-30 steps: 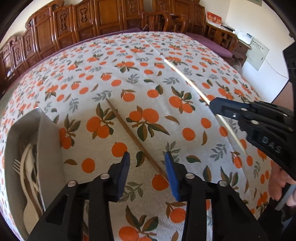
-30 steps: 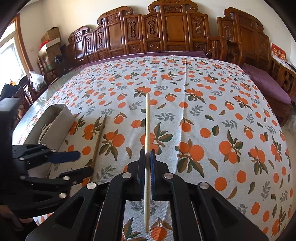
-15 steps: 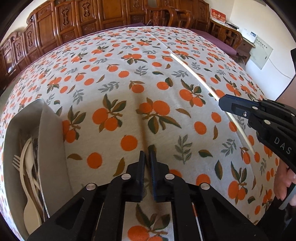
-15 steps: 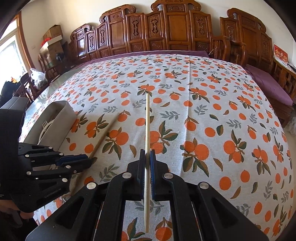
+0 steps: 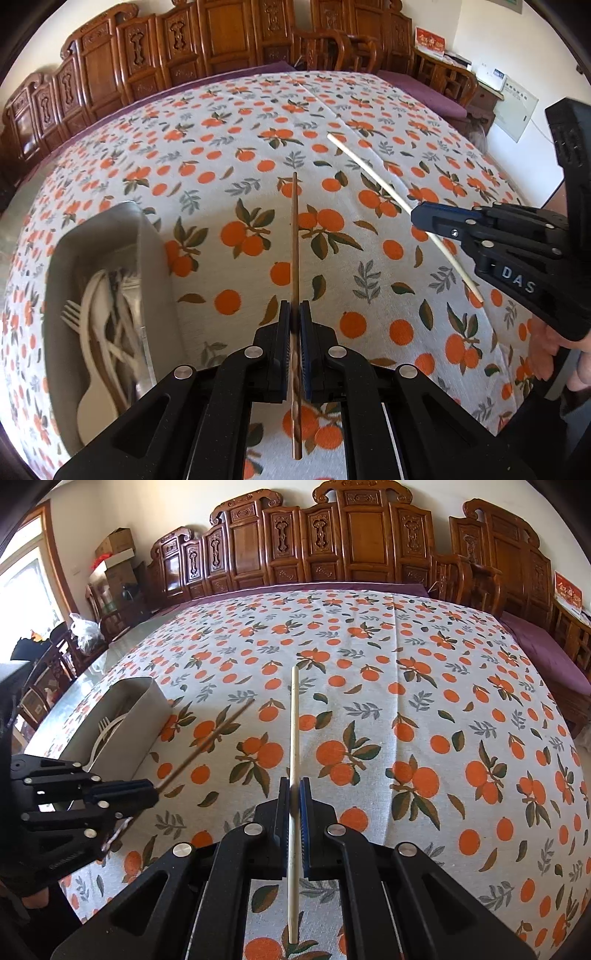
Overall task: Organize utensils
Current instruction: 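Grasp the other wooden chopstick with the left tool while the right tool holds its chopstick, then lower the chopstick into the tray and open the left tool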
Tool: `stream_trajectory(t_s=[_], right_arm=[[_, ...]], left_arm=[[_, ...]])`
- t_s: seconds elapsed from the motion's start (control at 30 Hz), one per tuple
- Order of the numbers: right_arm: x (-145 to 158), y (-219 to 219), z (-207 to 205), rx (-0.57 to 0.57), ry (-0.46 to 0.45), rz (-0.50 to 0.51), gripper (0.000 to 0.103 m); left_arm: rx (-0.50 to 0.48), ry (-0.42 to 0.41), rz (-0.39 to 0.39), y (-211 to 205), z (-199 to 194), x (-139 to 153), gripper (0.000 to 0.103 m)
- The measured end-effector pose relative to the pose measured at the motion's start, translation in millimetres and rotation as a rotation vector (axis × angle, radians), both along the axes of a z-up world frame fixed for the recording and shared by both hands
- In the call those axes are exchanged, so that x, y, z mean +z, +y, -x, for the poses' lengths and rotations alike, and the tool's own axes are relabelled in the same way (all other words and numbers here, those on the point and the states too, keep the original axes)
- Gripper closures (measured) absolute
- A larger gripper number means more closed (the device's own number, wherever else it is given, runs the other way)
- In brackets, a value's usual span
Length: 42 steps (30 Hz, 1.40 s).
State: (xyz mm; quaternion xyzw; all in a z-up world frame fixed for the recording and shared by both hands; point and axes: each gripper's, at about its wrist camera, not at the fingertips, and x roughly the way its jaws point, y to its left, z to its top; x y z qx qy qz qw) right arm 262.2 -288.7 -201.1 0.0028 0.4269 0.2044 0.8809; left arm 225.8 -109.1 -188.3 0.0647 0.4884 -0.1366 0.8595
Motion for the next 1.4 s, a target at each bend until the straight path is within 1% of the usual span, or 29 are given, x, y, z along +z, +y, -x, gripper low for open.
stream_trajectory(t_s=[0.37,0.6,0.8,1.03,1.2,1.4], right_arm=[[-0.1,16.5,9.3,0.043,0.001,0.005,0.097],[6.7,33.7,20.6,0.09,-0.015,0.001,0.097],[15.5,47.0,29.8,0.129,-0.033,-0.007,0.097],[28.8,57.4,40.3,0.153,-0.063,-0.032,0.097],[34.2,62.7,44.5,0.166,-0.076,-0.041,0.097],[38.7,65.5,47.9,0.17,-0.087,-0.046,0.097]], left_arm=[[0.019,-0.05,0.021,26.3,18.3,30.1,0.099],[0.039,-0.087,0.033,48.7,28.5,50.4,0.099],[0.071,-0.107,0.036,67.9,31.1,61.1,0.099],[0.11,-0.109,0.029,90.6,29.1,60.3,0.099],[0.139,-0.094,0.016,106.3,22.5,51.8,0.099],[0.16,-0.074,-0.02,119.8,14.3,39.5,0.099]])
